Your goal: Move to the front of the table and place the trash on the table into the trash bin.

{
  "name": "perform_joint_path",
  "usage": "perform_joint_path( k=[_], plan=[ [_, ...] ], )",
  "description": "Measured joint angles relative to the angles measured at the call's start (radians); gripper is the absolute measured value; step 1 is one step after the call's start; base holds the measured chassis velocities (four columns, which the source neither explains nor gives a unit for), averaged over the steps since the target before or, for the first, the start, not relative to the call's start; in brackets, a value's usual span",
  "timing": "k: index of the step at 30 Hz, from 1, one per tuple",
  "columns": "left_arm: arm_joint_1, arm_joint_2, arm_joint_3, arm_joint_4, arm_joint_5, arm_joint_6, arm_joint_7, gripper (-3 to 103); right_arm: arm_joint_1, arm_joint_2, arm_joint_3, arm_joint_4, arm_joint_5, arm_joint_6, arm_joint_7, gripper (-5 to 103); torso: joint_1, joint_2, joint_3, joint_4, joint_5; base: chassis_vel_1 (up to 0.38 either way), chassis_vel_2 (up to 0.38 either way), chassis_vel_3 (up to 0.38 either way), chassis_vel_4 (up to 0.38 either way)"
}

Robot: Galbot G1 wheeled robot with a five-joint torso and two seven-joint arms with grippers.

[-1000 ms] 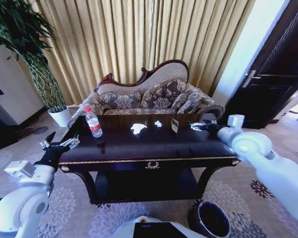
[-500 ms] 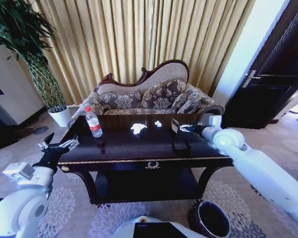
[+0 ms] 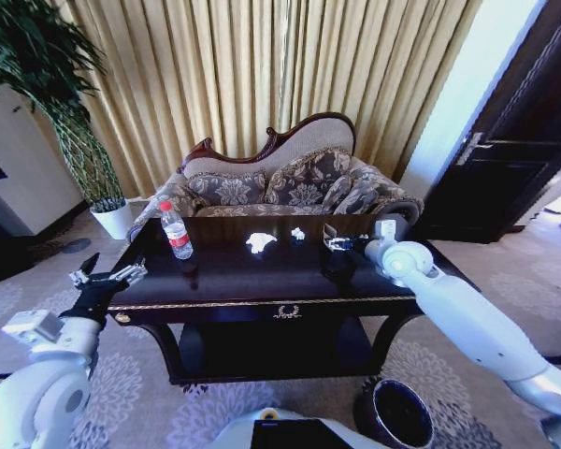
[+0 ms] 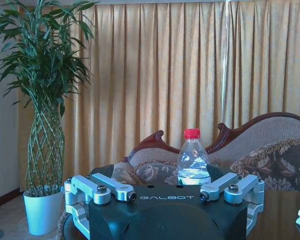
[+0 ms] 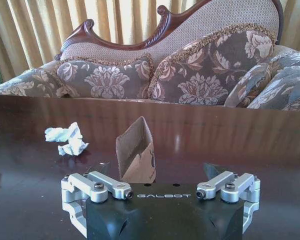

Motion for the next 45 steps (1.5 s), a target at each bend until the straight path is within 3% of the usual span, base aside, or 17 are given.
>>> perform_joint_path(
  k=[5,9,10,11,13,16,25,28,29,35,45],
  plan=[
    [0.001,0.0,-0.002,-0.003,0.0,0.0,0.0,100,0.001,0.002,-0.005,-0.014,-0.014,0.0,-0.004,103,0.0,0.0,0.0,0.0,0.0001,0.0,0.0,0.0,0.0],
    [0.0,0.001,-0.003,-0.004,0.0,-0.001,0.0,100,0.001,0.002,-0.006,-0.023,-0.025,0.0,-0.005,100,0.0,0.0,0.0,0.0,0.0001,0.0,0.0,0.0,0.0],
    [0.0,0.001,-0.003,-0.004,0.0,-0.002,0.0,100,-0.003,0.0,-0.006,-0.024,-0.033,0.0,-0.006,96,0.0,0.0,0.0,0.0,0.0,0.0,0.0,0.0,0.0],
    [0.0,0.0,-0.003,-0.004,0.0,-0.002,0.0,100,-0.007,-0.003,-0.004,-0.024,-0.04,0.0,-0.008,86,0.0,0.0,0.0,0.0,0.0001,0.0,0.0,0.0,0.0],
    [-0.001,0.0,-0.003,-0.004,0.0,-0.002,0.0,100,-0.01,-0.006,-0.003,-0.023,-0.044,0.0,-0.008,86,0.0,0.0,0.0,-0.0001,0.0001,0.0,0.0,0.0,0.0],
    [-0.001,-0.002,-0.001,-0.004,0.0,-0.003,0.0,100,-0.019,-0.009,0.003,-0.021,-0.052,0.002,-0.008,70,0.0,0.0,0.0,0.0,0.0001,0.0,0.0,0.0,0.0],
    [-0.003,-0.003,-0.001,-0.001,0.0,-0.003,0.002,100,-0.036,-0.013,0.014,-0.014,-0.06,0.007,-0.01,43,0.0,0.0,0.0,0.0,0.0001,0.0,0.0,0.0,0.0],
    [-0.005,-0.003,0.002,0.002,0.0,-0.004,0.004,100,-0.036,-0.016,0.015,-0.012,-0.061,0.008,-0.011,27,0.0,0.0,0.0,0.0,0.0001,0.0,0.0,0.0,0.0],
    [-0.005,-0.003,0.002,0.002,0.0,-0.004,0.004,100,-0.036,-0.016,0.015,-0.012,-0.061,0.008,-0.011,27,0.0,0.0,0.0,0.0,0.0001,0.0,0.0,0.0,0.0],
    [-0.006,-0.003,0.002,0.004,0.0,-0.004,0.005,100,-0.036,-0.018,0.014,-0.008,-0.061,0.008,-0.011,2,0.0,0.0,0.0,0.0,0.0001,0.0,0.0,0.0,0.0],
    [-0.008,-0.003,0.001,0.006,-0.001,-0.004,0.005,100,-0.036,-0.02,0.014,-0.003,-0.062,0.009,-0.011,0,0.0,0.0,0.0,0.0,0.0,0.0,0.0,0.0,0.0]
  ],
)
